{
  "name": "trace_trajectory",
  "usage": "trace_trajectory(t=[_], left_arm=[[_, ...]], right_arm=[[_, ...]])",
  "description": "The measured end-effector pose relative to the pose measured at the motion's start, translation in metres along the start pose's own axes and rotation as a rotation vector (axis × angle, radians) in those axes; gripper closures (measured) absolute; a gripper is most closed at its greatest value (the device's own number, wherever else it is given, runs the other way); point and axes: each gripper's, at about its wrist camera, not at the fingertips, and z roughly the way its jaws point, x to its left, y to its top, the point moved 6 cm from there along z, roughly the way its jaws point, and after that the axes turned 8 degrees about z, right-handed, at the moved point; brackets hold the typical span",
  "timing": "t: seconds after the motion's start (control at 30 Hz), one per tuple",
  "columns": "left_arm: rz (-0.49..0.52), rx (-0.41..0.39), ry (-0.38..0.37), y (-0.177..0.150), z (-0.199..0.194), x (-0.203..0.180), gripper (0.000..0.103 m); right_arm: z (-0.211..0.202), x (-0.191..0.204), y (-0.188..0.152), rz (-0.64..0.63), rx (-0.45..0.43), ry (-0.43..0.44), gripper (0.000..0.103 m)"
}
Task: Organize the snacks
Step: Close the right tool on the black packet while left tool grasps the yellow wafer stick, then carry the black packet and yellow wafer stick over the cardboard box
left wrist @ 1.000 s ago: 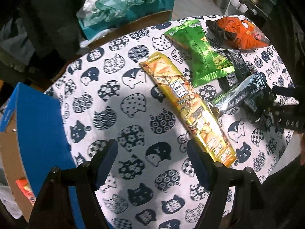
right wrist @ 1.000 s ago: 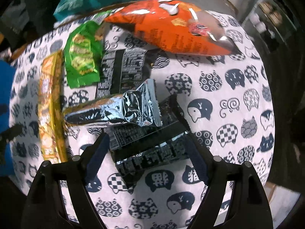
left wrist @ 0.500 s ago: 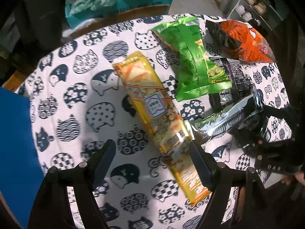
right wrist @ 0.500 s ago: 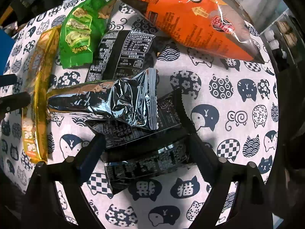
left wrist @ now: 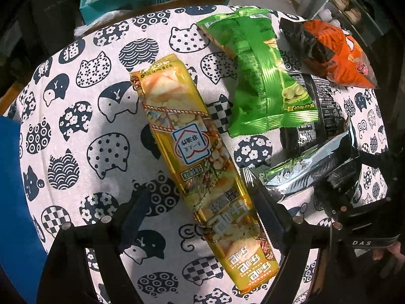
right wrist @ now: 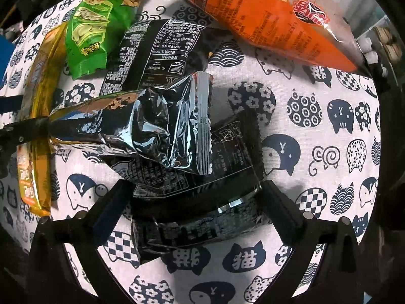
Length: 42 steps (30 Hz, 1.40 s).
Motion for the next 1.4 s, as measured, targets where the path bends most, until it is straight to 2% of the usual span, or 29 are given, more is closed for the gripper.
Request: trace_trajectory(t=[0.03,0.07,0.17,0.4,0.53,0.77,1.07,1.2,1.4], left_arm=[[0.008,-0.006,0.000,0.000,0.000,0.000,0.021],[0.020,-0.014,-0.003,0.000,0.000,-0.001,0.028],[0.049,-0.022,-0.025,-0.004,0.000,-0.006,0.055],[0.101,-0.021,0.008,-0.013,-0.006,-0.003,0.071],[0.132,-0.023,0.043,-0.025,-0.011,-0.003,0.071],[0.177,-0.054,0.096,-0.049,-0.033,0.001,0.071],[0.192,-0.134,0.150,-0.067,-0.084,0.008,0.071],[0.187,-0.169,0.158,-0.061,-0.111,0.015,0.071],[0.204,-0.232,0.200,-0.069,-0.143,0.019,0.071]], right_arm=[[-0.001,0.000,-0.001,0.005,-0.002,0.000,0.007],[-0.005,-0.003,-0.005,0.010,-0.003,0.001,0.011],[-0.013,-0.014,-0.009,0.042,-0.013,0.005,0.019],[-0.018,-0.031,-0.013,0.086,-0.003,-0.001,0.023],[-0.025,-0.037,-0.028,0.093,-0.011,-0.015,0.024],[-0.053,-0.041,-0.030,0.111,-0.083,-0.030,0.024],[-0.094,-0.032,-0.024,0.091,-0.189,-0.022,0.024],[-0.115,-0.016,-0.017,0.064,-0.242,-0.001,0.024],[-0.134,0.019,-0.010,0.013,-0.299,0.031,0.024]])
